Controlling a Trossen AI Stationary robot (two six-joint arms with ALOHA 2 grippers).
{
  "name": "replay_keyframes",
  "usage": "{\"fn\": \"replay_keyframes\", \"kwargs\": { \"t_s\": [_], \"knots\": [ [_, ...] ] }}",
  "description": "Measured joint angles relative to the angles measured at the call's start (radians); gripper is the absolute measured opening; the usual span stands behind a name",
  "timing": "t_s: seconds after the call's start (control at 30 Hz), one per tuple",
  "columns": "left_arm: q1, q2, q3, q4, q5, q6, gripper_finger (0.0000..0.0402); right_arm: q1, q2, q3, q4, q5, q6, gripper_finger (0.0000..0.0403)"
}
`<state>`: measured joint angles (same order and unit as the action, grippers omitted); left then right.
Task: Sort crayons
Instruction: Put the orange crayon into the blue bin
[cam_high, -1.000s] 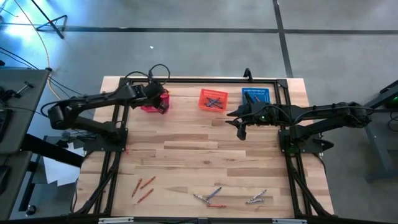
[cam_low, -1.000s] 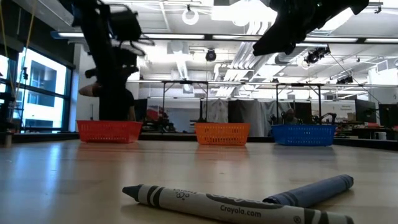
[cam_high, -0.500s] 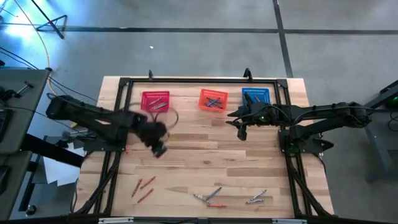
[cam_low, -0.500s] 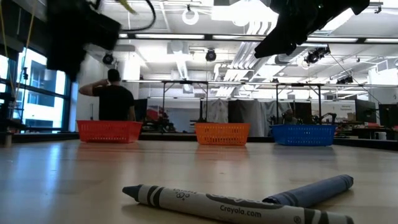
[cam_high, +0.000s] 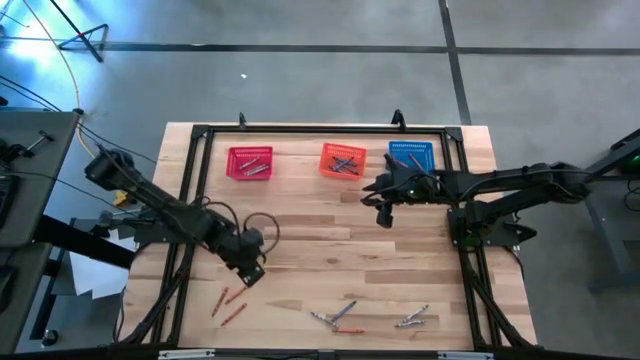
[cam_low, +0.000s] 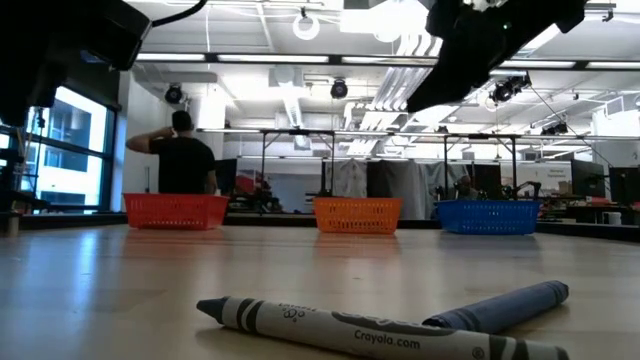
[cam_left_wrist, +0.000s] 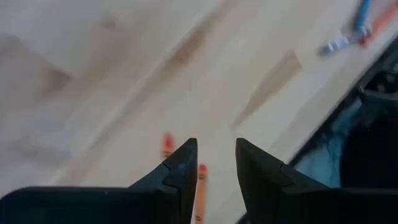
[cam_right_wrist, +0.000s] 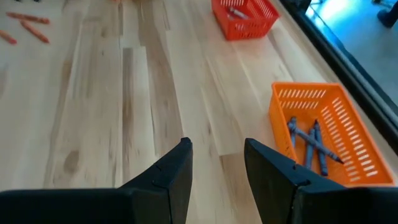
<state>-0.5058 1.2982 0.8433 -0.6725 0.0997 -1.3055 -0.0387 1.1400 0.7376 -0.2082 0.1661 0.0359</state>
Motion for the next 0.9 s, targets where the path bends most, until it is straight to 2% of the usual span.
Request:
{"fn": "replay_keyframes", "kwargs": {
  "t_s": [0.17, 0.3, 0.57, 0.9],
  "knots": [
    [-0.038, 0.092, 0.000, 0.191, 0.135, 0.041, 0.0099, 0.000, 0.055, 0.000, 0.050, 0.000, 0.009, 0.0139],
    [-0.054, 0.146, 0.000, 0.264, 0.148, 0.109, 0.0099, 0.000, 0.070, 0.000, 0.110, -0.019, 0.052, 0.0139],
    [-0.054, 0.267, -0.001, 0.327, 0.055, 0.165, 0.0099, 0.029, 0.074, 0.000, 0.118, -0.080, 0.147, 0.0139],
    [-0.037, 0.412, 0.000, 0.667, -0.105, 0.388, 0.0099, 0.092, 0.074, 0.000, 0.137, -0.080, 0.147, 0.0139]
  ]
}}
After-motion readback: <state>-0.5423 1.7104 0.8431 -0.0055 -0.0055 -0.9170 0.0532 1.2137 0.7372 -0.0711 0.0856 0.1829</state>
